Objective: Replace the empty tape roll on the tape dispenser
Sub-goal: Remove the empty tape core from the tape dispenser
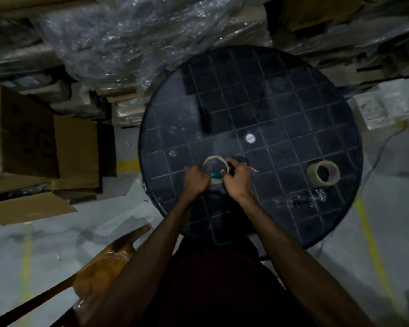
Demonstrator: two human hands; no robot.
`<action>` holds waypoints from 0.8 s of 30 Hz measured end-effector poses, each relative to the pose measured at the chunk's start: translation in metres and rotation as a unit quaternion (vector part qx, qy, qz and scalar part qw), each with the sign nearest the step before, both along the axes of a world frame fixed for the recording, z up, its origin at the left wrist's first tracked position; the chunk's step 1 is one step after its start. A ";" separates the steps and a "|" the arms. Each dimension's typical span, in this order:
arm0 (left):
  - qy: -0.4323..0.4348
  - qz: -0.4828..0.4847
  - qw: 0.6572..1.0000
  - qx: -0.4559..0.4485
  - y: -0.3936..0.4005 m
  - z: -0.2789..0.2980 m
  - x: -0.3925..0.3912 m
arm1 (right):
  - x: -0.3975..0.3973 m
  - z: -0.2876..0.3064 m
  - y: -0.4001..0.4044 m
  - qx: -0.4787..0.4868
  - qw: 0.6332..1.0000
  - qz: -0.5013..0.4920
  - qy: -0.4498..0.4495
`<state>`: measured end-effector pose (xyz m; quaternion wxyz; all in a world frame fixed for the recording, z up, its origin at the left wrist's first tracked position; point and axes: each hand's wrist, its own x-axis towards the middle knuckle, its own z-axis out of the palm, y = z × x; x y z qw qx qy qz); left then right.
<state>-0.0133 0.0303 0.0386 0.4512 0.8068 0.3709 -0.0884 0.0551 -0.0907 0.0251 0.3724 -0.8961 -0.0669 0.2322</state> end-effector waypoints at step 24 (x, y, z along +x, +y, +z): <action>-0.029 0.250 0.968 -0.025 0.168 -0.062 -0.034 | -0.017 -0.069 0.203 0.074 0.983 0.073 0.154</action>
